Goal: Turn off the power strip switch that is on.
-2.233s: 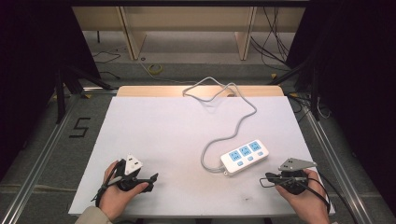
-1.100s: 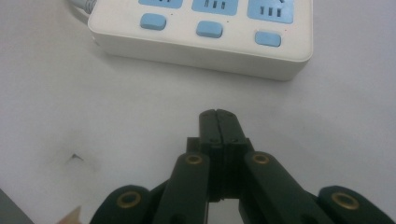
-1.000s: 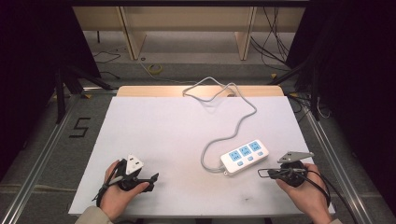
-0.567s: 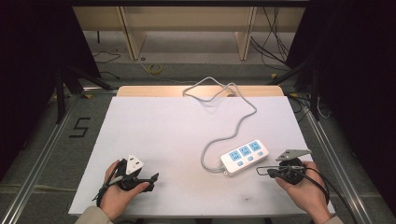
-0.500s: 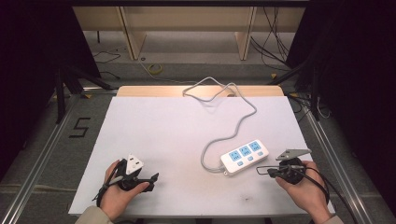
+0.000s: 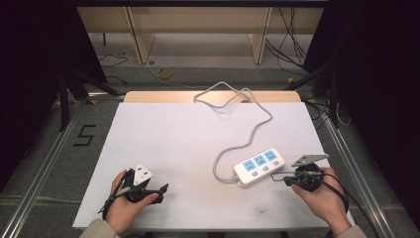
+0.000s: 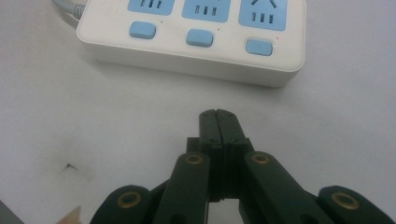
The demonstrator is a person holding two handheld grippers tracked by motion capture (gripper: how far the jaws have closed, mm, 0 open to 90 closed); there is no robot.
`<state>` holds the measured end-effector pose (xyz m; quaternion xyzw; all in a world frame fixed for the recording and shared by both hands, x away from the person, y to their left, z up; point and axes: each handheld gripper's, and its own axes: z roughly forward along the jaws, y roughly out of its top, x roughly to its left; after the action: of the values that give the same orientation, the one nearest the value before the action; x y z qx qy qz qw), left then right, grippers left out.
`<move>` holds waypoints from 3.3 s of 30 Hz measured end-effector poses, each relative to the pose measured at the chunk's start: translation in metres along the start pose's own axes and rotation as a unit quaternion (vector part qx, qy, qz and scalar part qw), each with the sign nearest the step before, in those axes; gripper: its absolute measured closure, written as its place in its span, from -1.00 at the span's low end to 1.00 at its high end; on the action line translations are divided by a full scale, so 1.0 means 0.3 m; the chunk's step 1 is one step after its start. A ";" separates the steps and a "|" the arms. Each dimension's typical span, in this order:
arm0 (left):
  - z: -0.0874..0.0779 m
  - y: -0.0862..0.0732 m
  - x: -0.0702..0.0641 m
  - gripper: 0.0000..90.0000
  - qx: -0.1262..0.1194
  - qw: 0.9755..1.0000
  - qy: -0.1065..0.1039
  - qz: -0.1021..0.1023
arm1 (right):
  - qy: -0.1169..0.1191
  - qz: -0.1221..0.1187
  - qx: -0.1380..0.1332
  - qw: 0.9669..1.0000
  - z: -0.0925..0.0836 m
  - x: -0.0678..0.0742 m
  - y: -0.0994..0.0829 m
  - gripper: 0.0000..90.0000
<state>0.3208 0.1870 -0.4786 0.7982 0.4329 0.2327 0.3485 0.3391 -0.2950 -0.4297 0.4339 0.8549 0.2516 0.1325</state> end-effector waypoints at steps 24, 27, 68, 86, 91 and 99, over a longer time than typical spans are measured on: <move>-0.001 0.000 0.001 -0.68 0.000 1.000 0.001 0.001 | -0.005 0.007 0.017 1.000 0.011 -0.030 0.054 1.00; -0.001 0.000 0.001 -0.68 -0.002 1.000 0.001 -0.001 | -0.007 0.007 0.019 1.000 0.015 -0.032 0.061 1.00; 0.000 0.000 0.002 -0.67 -0.002 1.000 0.003 0.000 | -0.005 0.015 0.032 0.999 0.030 -0.062 0.124 1.00; 0.000 0.001 0.002 -0.67 -0.003 1.000 0.003 0.001 | -0.006 0.023 0.040 0.999 0.037 -0.074 0.139 1.00; 0.000 0.001 0.002 -0.67 -0.003 1.000 0.003 0.002 | -0.008 0.022 0.042 0.999 0.040 -0.077 0.146 1.00; 0.000 0.001 0.002 -0.67 -0.003 1.000 0.003 0.003 | -0.009 0.022 0.047 0.999 0.043 -0.085 0.156 1.00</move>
<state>0.3214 0.1875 -0.4783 0.7975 0.4313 0.2373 0.3488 0.3913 -0.2882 -0.4148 0.4607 0.8549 0.2098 0.1136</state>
